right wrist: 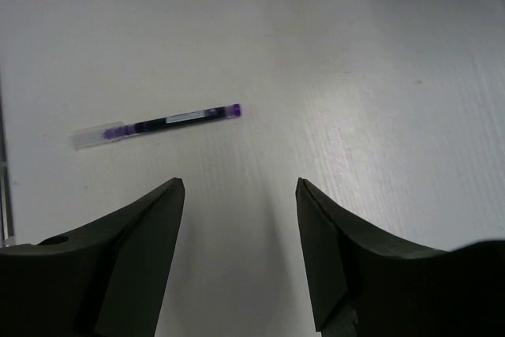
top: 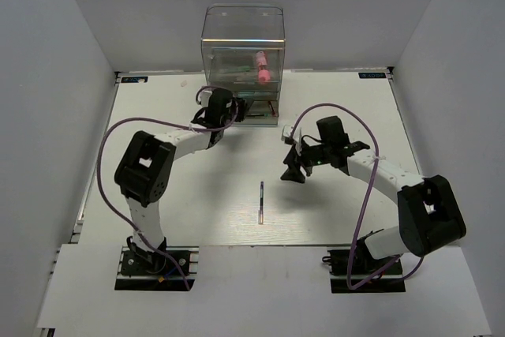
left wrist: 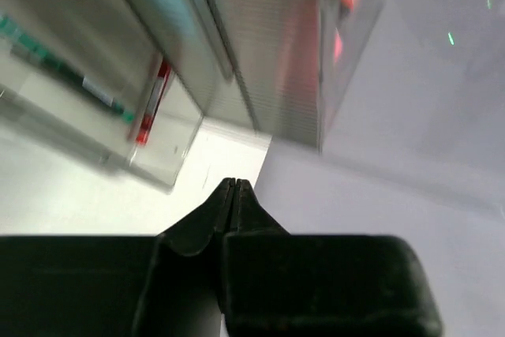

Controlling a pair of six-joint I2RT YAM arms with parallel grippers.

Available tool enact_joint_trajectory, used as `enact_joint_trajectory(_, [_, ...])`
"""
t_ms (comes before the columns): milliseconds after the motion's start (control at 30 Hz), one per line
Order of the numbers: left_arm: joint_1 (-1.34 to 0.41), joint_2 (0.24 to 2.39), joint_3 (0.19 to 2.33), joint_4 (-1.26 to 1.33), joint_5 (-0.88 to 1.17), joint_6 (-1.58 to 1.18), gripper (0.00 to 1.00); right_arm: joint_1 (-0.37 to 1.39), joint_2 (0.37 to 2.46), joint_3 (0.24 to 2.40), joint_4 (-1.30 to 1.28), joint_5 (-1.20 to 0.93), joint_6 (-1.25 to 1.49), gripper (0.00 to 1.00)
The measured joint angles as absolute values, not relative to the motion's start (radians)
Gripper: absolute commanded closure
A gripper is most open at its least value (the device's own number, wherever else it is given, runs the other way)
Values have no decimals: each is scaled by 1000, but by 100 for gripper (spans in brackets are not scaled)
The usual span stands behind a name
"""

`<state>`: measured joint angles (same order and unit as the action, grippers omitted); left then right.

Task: Sort the stationery into containers
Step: Pick up the pen from the center of the board.

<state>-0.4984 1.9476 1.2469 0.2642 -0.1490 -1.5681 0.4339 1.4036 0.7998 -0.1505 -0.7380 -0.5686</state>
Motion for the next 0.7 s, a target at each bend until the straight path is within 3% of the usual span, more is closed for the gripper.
enact_joint_trajectory(100, [-498, 1838, 1128, 304, -89, -1507, 86, 456, 1427, 800, -203, -806, -641, 29])
enact_joint_trajectory(233, [-498, 1646, 947, 371, 4, -1385, 54, 500, 1492, 814, -351, -874, -931, 28])
enact_joint_trajectory(333, [-498, 1523, 891, 317, 55, -1278, 43, 530, 1569, 867, -479, -874, -1162, 26])
enact_joint_trajectory(567, [-498, 1273, 819, -9, 73, -1086, 30, 612, 1683, 1043, -582, -779, -1493, 27])
enact_joint_trajectory(700, [-498, 1135, 715, -160, 50, -1053, 29, 680, 1735, 1121, -605, -715, -1627, 32])
